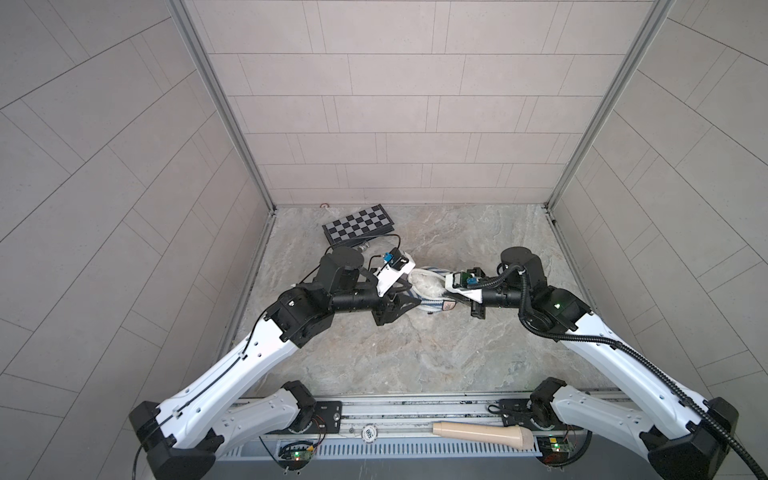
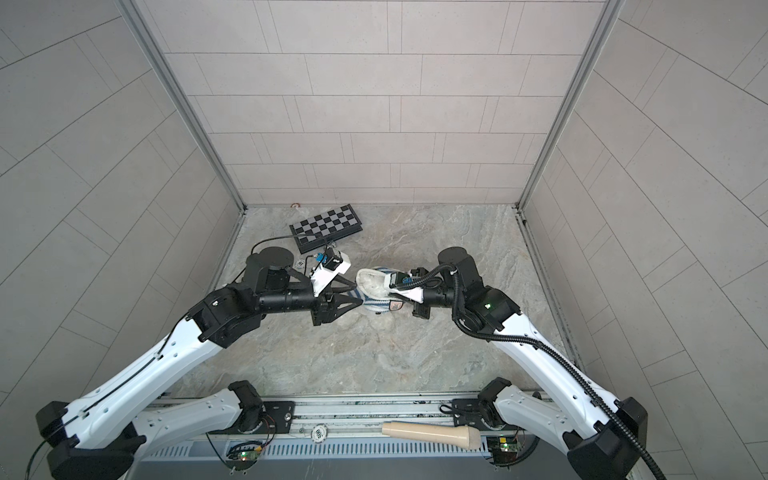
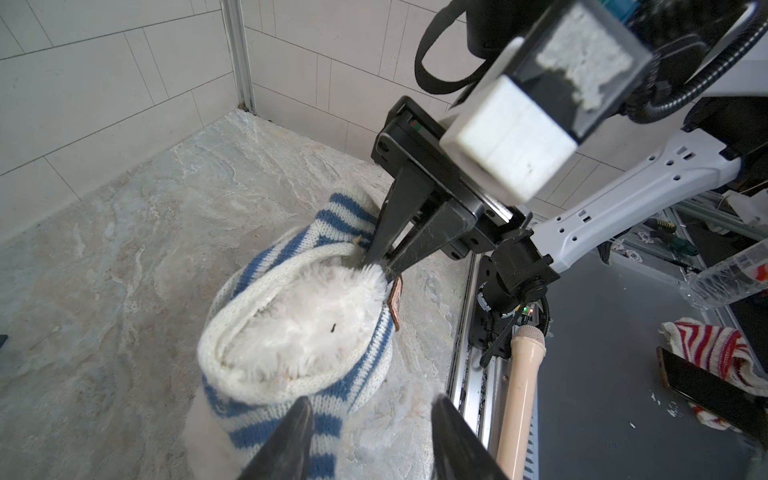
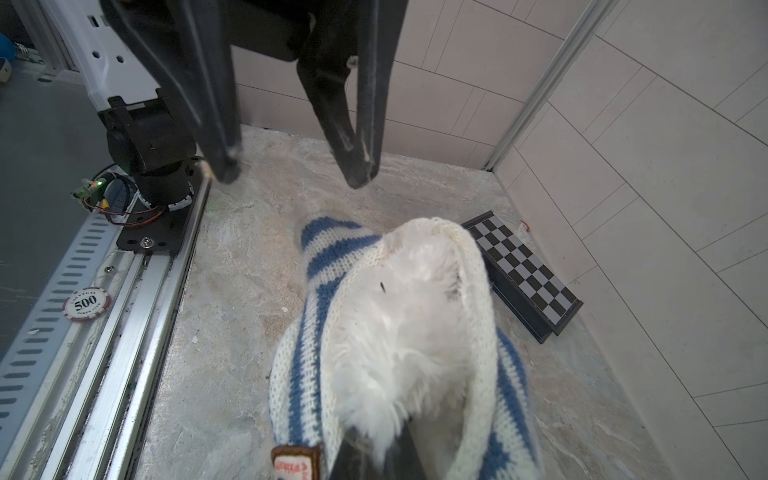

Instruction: Dress the teddy bear

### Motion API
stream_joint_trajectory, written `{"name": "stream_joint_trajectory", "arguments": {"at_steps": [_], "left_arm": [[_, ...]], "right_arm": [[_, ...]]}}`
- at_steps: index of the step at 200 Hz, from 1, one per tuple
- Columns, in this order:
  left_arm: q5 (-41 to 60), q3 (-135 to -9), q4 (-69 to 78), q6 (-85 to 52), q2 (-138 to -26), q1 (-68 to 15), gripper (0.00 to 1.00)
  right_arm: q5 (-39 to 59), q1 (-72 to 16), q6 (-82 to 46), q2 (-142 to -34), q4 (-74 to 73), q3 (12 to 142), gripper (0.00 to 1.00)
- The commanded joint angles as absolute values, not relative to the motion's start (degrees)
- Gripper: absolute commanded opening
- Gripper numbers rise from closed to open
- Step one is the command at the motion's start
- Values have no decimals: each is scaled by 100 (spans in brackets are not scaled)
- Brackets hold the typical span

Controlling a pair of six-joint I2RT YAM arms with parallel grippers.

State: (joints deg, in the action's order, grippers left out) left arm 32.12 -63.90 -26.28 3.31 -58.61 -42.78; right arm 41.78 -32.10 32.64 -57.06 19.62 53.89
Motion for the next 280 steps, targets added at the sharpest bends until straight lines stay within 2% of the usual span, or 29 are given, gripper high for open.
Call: {"name": "stream_joint_trajectory", "arguments": {"at_steps": [1,87,143,212,245,280], "left_arm": [[3278,-6665,-2514,682,-6039,-4327,51],[3110,-7135,-3000,1299,-6773,-4623,57],[2740,-7162,-3302,1598,-7104,-4681,57],[2320,-7129,-3478,1743,-7242,-4823,44],[2069,-7064,-3673,2051,-7255,-4926,50],[2002,-6993,-3797,2212,-7290,-4966,49]], "right_arm": [[4315,-3343,3653,-5636,1954,5436,0],[4272,-3506,3750,-5549,1969,5466,0],[4209,-3649,3799,-5575,1956,5478,0],[4034,-3907,3937,-5686,2013,5562,0],[4049,-3955,3911,-5667,2010,5602,0],[4065,-3990,3877,-5625,1969,5634,0]]}}
